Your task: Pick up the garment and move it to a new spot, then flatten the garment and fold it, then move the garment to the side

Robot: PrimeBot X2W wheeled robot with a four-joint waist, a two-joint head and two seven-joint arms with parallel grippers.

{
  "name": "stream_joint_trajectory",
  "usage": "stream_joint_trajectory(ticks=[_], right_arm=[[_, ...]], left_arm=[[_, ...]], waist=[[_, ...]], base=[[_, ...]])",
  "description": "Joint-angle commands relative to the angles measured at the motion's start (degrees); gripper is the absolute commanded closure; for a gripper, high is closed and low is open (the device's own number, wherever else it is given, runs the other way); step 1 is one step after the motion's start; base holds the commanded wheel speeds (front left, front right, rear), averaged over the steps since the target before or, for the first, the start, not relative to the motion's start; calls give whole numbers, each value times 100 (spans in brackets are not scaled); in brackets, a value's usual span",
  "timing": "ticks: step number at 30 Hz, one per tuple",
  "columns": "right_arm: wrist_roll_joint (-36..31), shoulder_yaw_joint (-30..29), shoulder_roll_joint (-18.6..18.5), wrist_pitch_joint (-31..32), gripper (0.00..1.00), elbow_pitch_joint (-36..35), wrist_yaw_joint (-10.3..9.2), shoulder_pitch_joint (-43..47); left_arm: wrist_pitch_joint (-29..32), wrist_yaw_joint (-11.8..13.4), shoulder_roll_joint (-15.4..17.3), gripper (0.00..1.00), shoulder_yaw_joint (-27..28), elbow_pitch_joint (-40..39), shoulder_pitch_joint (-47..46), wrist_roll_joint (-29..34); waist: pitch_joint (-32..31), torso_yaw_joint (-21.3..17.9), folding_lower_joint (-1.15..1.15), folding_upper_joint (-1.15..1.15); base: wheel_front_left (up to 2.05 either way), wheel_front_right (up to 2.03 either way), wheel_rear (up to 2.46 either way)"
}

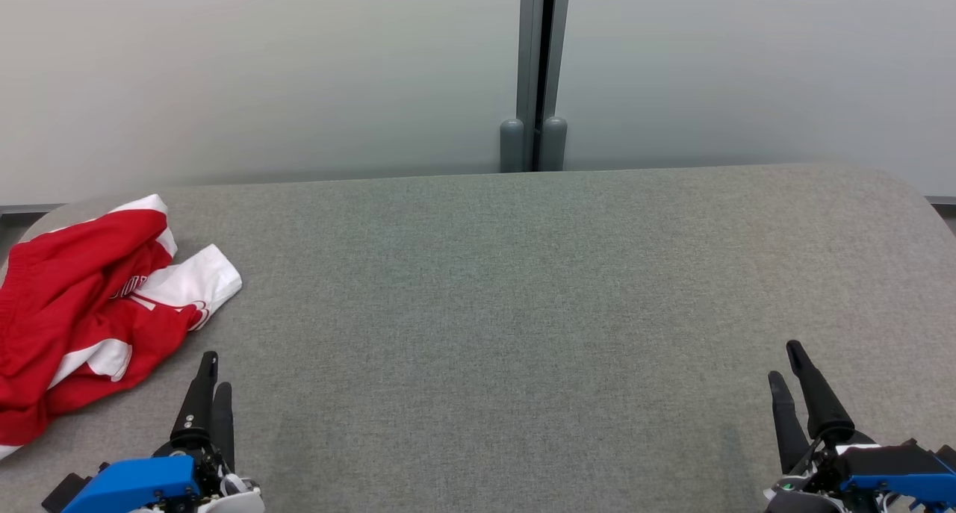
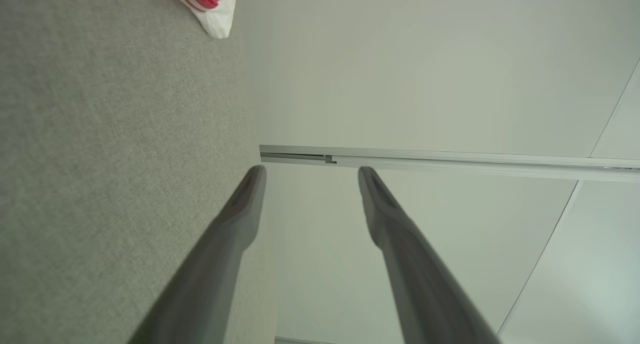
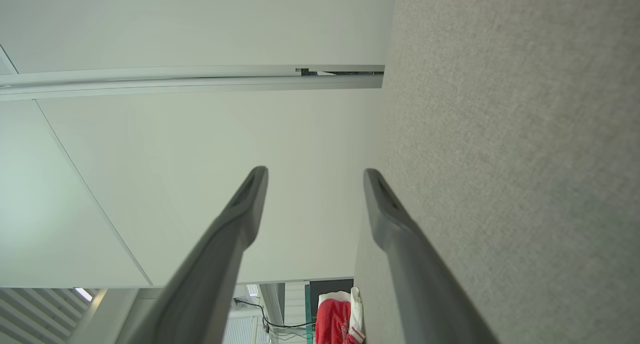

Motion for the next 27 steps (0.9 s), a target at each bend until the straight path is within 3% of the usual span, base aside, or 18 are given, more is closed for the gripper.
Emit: stream_joint_trajectory(ticks=[1, 10, 27], right_arm=[[-39, 35, -15, -74, 0, -90, 1, -58], [-327, 145, -21, -330, 0, -209, 3, 3], [-1666, 295, -30, -728, 0, -450, 5, 82]], left_arm=[[-70, -1, 15, 0, -42, -118, -92, 31], [-326, -3, 19, 0, -134, -274, -89, 388], [-722, 165, 26, 0, -269, -619, -84, 1966]], waist=[[1, 2, 0, 0], [8, 8, 0, 0], [20, 26, 0, 0]], base=[[0, 0, 0], [0, 0, 0], [0, 0, 0]])
